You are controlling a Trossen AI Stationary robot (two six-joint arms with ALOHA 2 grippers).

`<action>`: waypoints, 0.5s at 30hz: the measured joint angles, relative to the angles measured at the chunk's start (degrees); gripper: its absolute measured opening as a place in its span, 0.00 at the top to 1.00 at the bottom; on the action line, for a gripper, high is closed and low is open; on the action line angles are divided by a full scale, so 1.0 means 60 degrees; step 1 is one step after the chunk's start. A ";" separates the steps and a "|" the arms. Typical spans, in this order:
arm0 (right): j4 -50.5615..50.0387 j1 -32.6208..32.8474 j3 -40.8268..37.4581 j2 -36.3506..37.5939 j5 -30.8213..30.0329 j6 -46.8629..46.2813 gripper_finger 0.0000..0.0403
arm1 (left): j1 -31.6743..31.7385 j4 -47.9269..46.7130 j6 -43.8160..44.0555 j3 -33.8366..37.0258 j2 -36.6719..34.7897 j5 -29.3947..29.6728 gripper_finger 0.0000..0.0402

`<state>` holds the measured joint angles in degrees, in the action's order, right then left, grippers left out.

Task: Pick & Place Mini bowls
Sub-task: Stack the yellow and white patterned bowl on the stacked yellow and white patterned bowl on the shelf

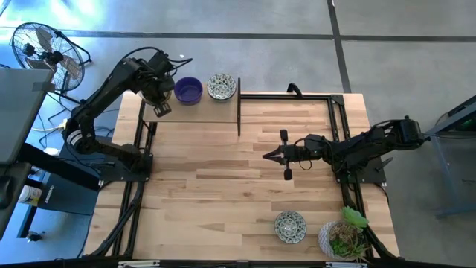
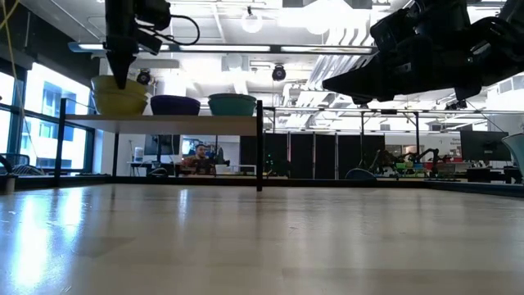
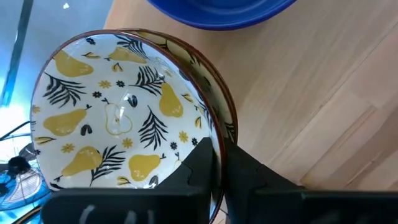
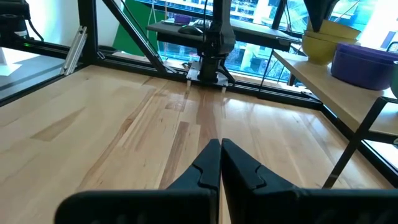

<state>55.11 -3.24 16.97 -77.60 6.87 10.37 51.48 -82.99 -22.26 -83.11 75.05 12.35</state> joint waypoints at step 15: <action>-0.0004 -0.0001 0.0000 0.0000 -0.0004 -0.0007 1.00 | -0.0018 -0.0236 -0.0284 -0.0004 -0.0015 -0.0050 0.72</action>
<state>55.09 -3.25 16.97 -77.60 6.85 10.33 51.37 -84.40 -23.97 -83.13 74.95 12.05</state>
